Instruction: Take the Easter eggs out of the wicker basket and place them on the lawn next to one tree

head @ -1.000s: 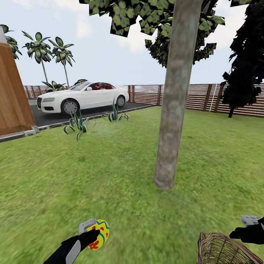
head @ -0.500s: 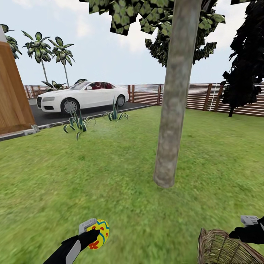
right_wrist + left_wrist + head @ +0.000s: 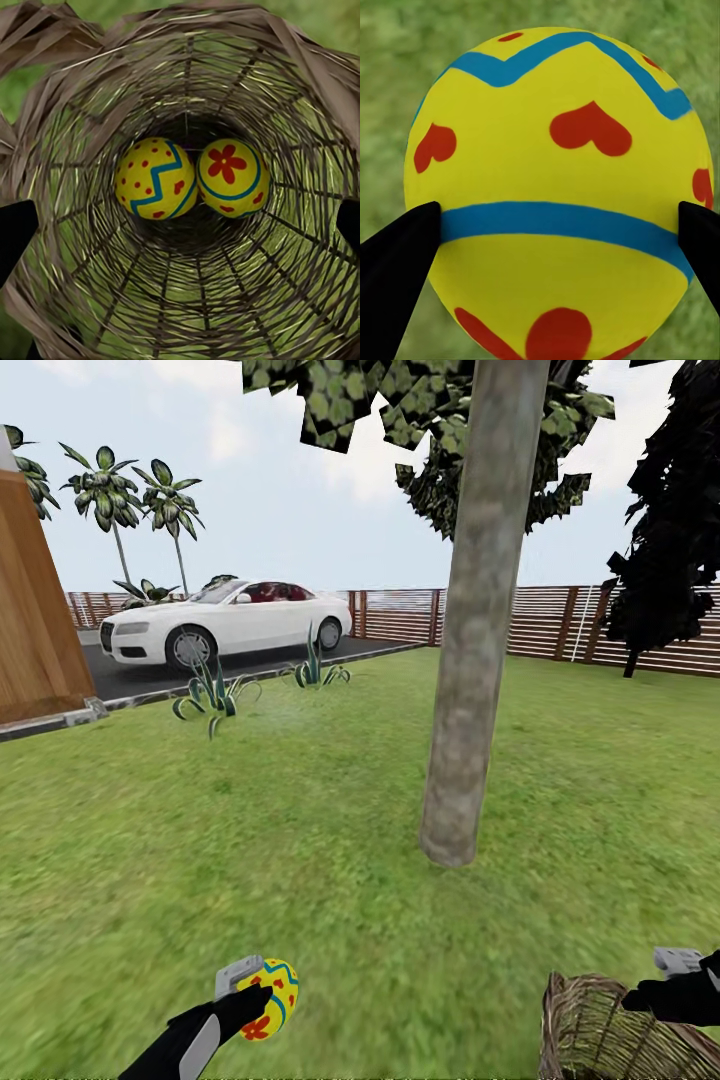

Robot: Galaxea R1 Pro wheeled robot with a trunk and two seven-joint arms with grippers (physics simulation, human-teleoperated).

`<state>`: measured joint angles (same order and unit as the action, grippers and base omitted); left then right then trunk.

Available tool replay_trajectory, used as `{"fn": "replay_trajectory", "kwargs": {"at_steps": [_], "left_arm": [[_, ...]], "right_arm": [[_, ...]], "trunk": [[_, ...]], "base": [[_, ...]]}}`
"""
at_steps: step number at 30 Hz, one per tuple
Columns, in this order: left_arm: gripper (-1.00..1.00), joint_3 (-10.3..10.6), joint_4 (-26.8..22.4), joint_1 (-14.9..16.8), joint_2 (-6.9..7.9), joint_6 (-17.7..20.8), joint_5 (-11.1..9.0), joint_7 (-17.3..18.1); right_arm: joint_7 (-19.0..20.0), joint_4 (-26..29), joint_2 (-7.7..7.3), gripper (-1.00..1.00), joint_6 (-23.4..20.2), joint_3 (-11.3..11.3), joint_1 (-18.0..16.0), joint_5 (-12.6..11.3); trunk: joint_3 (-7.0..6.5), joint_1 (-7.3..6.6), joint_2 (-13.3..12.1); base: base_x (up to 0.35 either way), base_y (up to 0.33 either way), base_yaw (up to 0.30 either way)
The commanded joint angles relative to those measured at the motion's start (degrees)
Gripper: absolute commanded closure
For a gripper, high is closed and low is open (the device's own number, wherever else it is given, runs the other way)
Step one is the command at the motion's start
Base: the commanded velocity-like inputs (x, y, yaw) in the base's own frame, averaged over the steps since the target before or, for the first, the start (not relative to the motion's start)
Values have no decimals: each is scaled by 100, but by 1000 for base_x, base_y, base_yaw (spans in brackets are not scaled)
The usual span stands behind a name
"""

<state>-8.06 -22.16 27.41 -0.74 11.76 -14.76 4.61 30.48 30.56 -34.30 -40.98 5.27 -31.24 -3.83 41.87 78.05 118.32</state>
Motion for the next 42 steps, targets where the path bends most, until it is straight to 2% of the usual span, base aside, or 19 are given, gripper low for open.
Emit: {"fn": "replay_trajectory", "kwargs": {"at_steps": [1,42], "left_arm": [[100,-42,-10,2,-5,46,-35,22],[100,-43,-8,2,-5,46,-23,22]], "right_arm": [[-7,7,-7,-100,-26,36,-5,-39],[-10,3,2,-100,-33,38,-5,-22]], "trunk": [[25,22,45],[761,922,1689]], "base": [[0,0,0],[0,0,0]]}}
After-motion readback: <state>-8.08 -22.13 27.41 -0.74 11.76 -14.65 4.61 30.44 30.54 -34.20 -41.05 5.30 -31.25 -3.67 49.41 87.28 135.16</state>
